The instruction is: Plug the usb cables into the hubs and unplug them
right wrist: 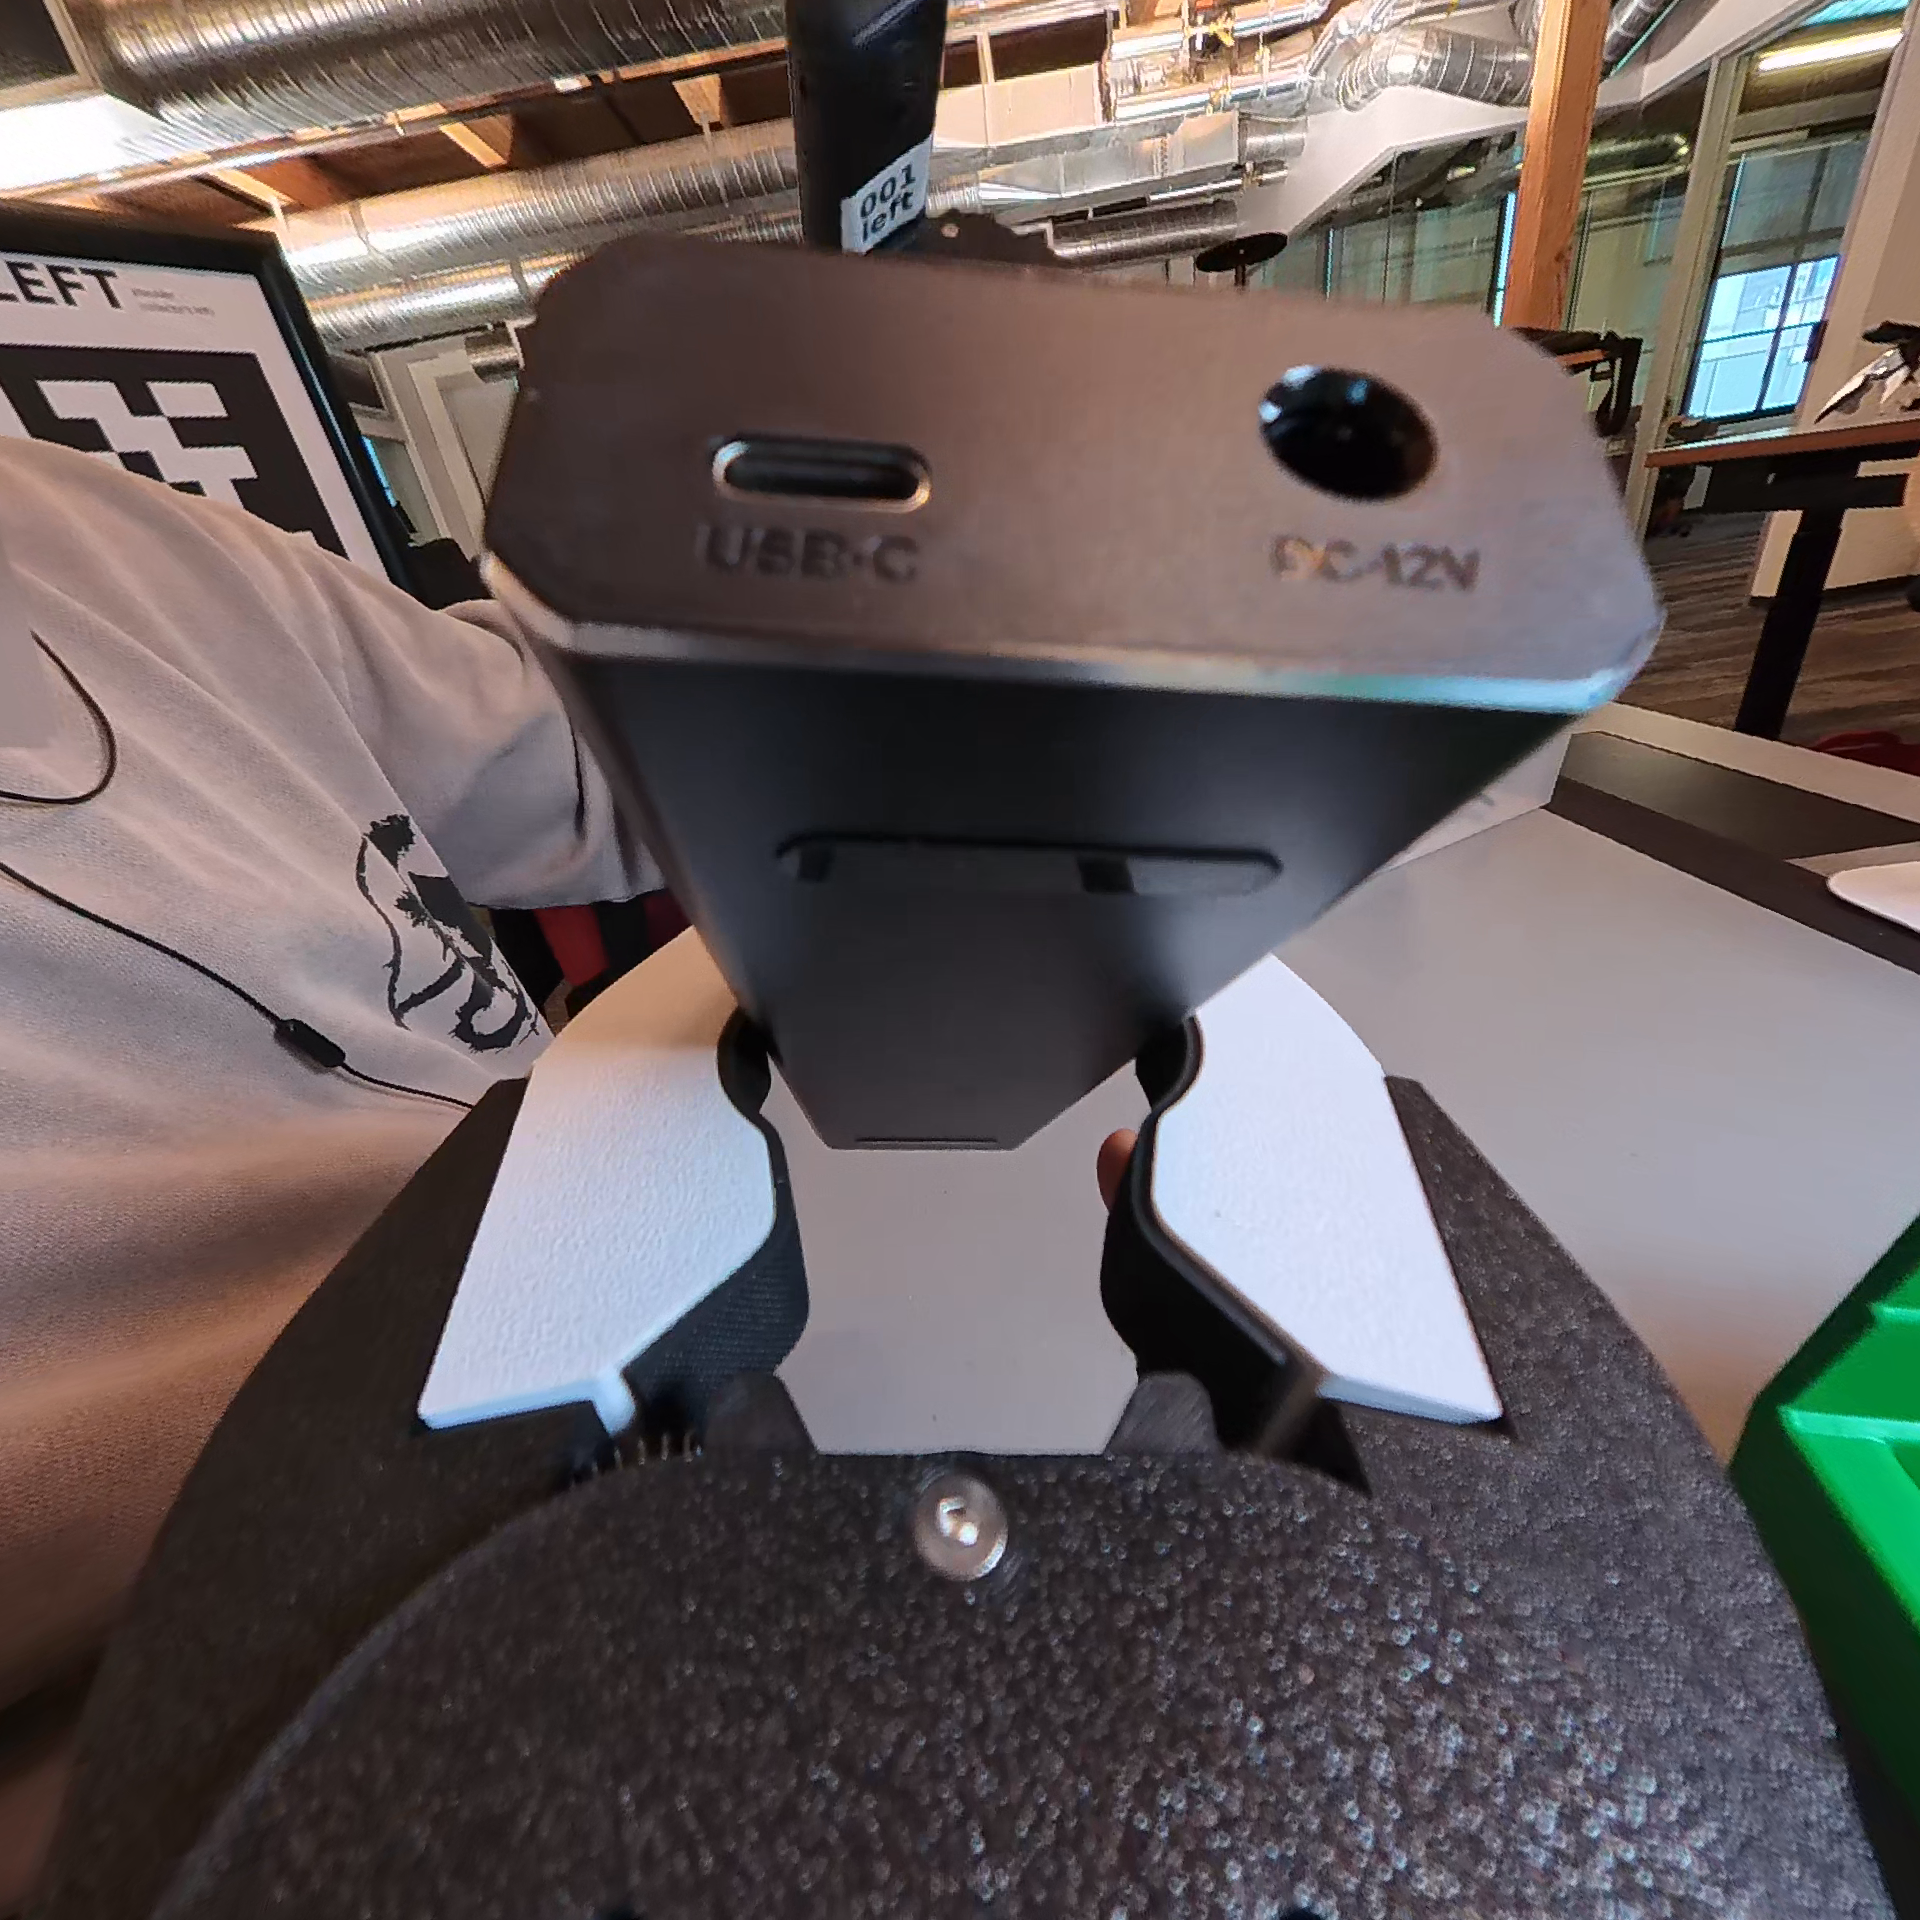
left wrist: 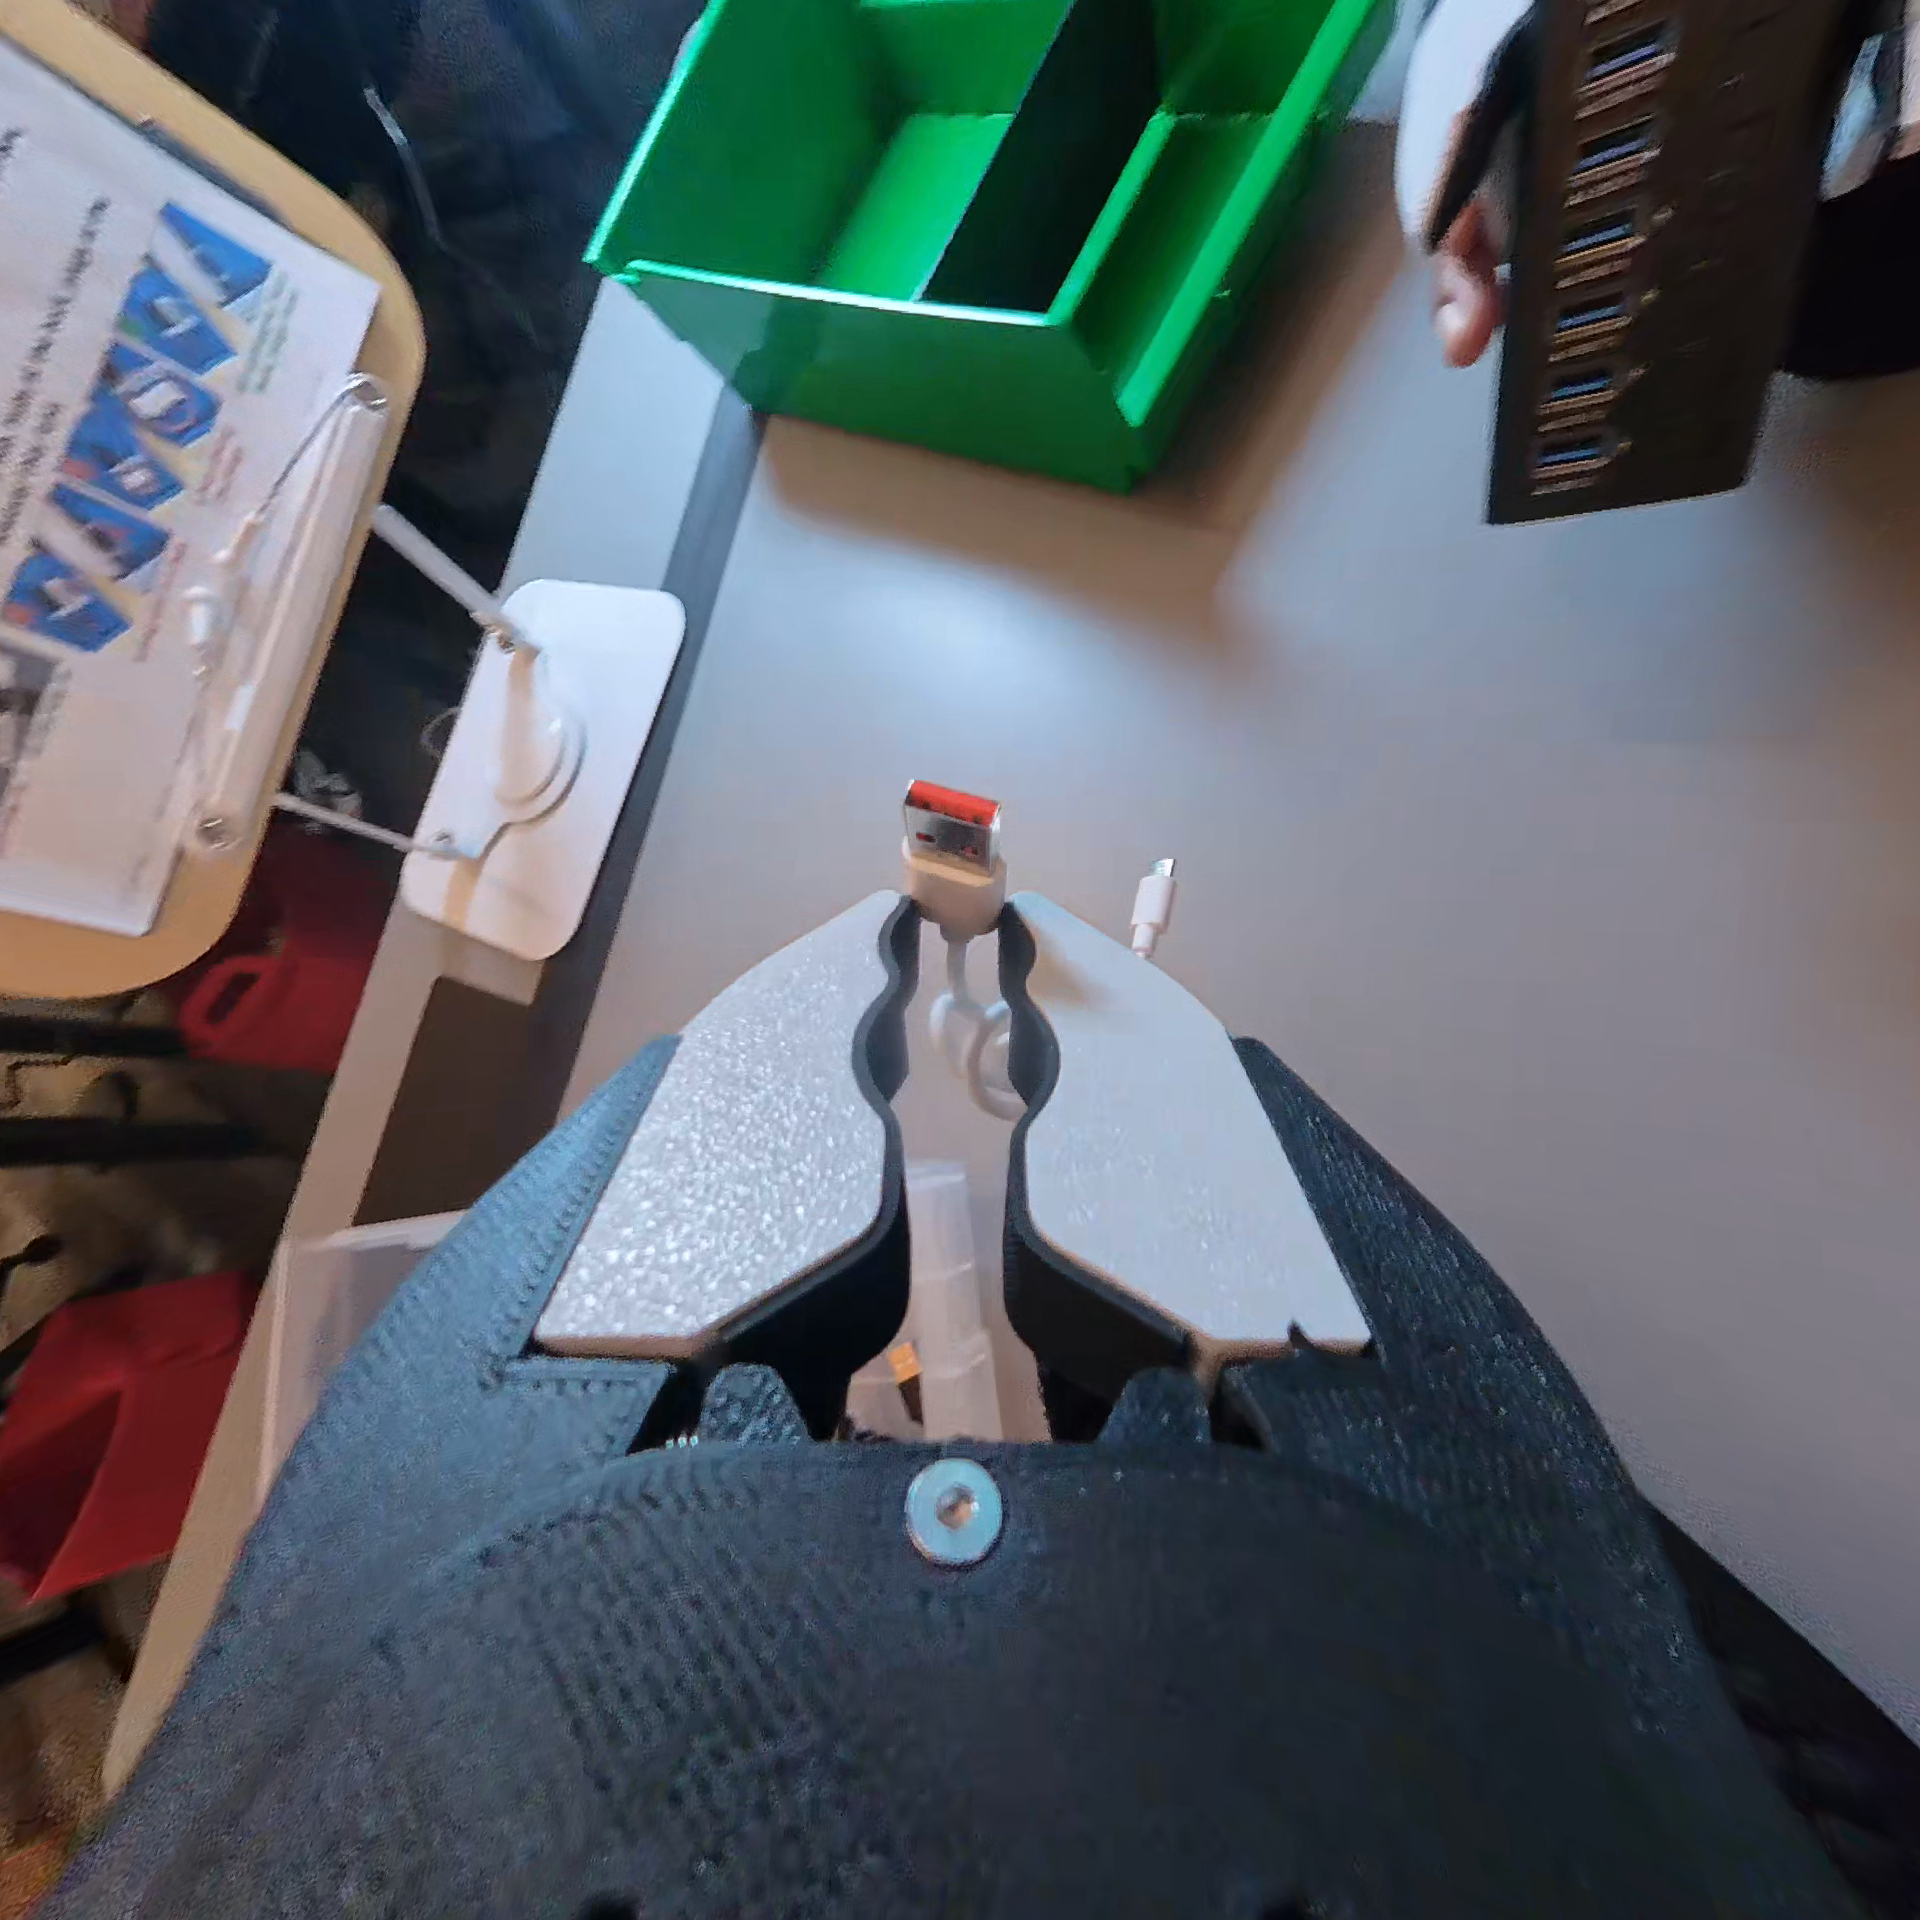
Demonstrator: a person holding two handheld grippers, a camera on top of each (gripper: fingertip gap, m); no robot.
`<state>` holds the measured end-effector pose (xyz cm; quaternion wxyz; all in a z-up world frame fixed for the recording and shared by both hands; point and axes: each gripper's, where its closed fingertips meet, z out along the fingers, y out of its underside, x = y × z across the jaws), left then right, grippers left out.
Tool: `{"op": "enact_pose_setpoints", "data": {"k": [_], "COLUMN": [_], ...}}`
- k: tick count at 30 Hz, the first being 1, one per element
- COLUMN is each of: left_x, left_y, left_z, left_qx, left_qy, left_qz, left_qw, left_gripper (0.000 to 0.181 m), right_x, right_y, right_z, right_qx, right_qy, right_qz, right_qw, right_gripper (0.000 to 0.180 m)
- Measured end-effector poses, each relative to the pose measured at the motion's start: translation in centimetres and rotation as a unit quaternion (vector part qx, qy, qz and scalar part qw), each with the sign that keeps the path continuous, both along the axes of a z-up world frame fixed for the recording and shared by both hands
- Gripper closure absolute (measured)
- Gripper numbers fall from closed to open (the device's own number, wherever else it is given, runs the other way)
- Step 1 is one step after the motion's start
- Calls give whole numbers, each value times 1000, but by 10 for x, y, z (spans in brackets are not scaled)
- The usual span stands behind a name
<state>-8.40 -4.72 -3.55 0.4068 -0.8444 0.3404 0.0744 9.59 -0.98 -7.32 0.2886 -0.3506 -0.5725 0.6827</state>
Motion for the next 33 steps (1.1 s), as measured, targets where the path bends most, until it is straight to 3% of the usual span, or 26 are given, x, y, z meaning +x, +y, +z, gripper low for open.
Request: {"op": "enact_pose_setpoints", "data": {"k": [1,4,9,13,17,23,25,27,30,33], "left_x": [8,32,68,85,77,17,9,14,37,53], "left_y": [-1,-3,-6,1,21,63,55,32,-16,-54], "left_z": [-4,-24,-101,-142,-130,-55,-61,-93,-145,-159], "left_qx": [-8,-48,-163,-195,-155,38,36,-20,-129,-189], "left_qy": [-8,-35,-50,-78,-82,-88,-107,-113,-118,-92], "left_qz": [-12,-46,-91,-103,-85,52,77,75,37,-15], "left_qw": [1000,997,981,972,981,994,991,991,984,978], "left_gripper": [165,165,165,165,165,163,162,162,152,151], "right_x": [0,-1,-4,-5,-6,-8,-8,-7,-7,-9], "right_y": [0,-1,-3,-1,4,9,9,10,11,14], "right_z": [0,-3,-10,-12,-13,-14,-13,-12,-12,-13], "right_qx": [0,2,17,25,20,22,24,27,26,16], "right_qy": [-1,-5,-21,-26,-29,-36,-35,-34,-34,-38], "right_qz": [0,0,-2,-11,-20,-33,-37,-40,-42,-43], "right_qw": [1000,1000,1000,999,999,999,998,998,998,998], "right_gripper": [109,109,109,109,109,109,109,109,109,109]}}
